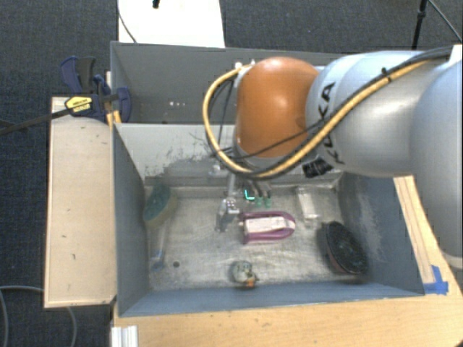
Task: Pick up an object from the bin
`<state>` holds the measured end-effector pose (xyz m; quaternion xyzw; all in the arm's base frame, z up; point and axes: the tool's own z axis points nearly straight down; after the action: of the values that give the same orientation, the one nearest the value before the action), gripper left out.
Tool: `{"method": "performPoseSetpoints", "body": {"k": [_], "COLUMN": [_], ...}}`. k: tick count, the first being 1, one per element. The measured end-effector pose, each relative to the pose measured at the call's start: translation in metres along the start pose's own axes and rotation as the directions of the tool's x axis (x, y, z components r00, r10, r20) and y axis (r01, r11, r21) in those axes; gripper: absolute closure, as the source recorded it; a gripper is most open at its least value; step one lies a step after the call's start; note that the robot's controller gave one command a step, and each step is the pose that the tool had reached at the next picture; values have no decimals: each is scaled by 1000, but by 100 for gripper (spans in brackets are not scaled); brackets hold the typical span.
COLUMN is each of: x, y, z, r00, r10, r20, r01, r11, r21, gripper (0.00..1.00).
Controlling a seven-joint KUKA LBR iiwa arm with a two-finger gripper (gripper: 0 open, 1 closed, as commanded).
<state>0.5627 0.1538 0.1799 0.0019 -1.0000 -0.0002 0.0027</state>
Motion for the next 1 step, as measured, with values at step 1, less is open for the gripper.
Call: {"method": "performPoseSetpoints", "body": {"k": [1], "x": [-6], "y": [-88], "z": [62], "r00": [998], "r10": [-70], "r20": [1], "r01": [70], "r11": [998], "r21": [5], "gripper": [0]}}
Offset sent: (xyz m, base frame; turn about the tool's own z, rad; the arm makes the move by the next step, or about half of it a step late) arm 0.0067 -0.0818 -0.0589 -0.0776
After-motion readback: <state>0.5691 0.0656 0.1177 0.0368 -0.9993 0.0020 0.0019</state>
